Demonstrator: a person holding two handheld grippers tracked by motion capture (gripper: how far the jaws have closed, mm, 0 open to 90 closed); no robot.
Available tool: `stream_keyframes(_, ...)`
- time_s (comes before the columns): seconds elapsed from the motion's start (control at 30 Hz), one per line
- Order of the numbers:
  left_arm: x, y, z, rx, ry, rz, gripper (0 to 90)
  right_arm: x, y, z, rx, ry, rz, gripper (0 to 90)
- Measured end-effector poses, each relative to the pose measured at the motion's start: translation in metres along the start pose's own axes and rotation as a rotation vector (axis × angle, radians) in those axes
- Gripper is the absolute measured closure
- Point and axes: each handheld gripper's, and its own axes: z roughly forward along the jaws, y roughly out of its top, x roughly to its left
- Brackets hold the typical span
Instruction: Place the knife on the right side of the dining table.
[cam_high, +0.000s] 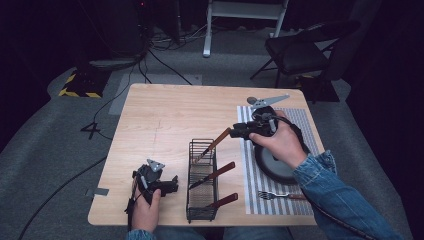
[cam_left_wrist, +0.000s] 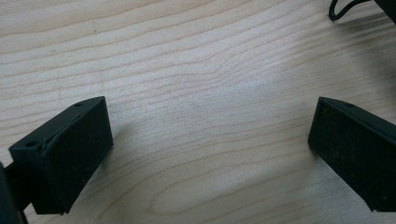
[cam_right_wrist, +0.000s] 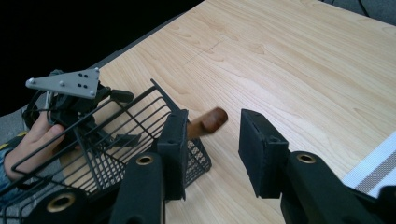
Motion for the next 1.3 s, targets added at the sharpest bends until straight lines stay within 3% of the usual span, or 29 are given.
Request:
stream_keyframes(0.23,0.0,0.0,0.0,0.0,-0.001,0.0,0.0,0.0,0.008,0.018,0.046,0.001,0.046,66.8)
stream_keyframes(0.43,0.0,0.0,0.0,0.0,0.0,0.0,0.0,-0.002,0.009,0.024,0.076,0.036,0.067,71.3)
stream_keyframes(0.5,0.0,0.0,0.0,0.0,0.0,0.0,0.0,-0.001,0.01,0.021,0.076,0.081,0.082,78.1)
stream_keyframes(0.7,0.0,0.0,0.0,0.0,0.0,0.0,0.0,0.011,0.015,0.015,0.098,0.128,0.048,81.3)
stream_keyframes(0.77,0.0,0.0,0.0,0.0,0.0,0.0,0.0,0.019,0.02,0.008,0.084,0.1,0.008,81.4)
stream_keyframes(0.87,0.0,0.0,0.0,0.0,0.0,0.0,0.0,0.022,0.024,0.002,0.077,0.097,0.006,81.4)
stream_keyframes(1.3,0.0,0.0,0.0,0.001,-0.001,-0.001,0.0,0.017,0.045,-0.066,-0.038,0.096,0.06,81.5)
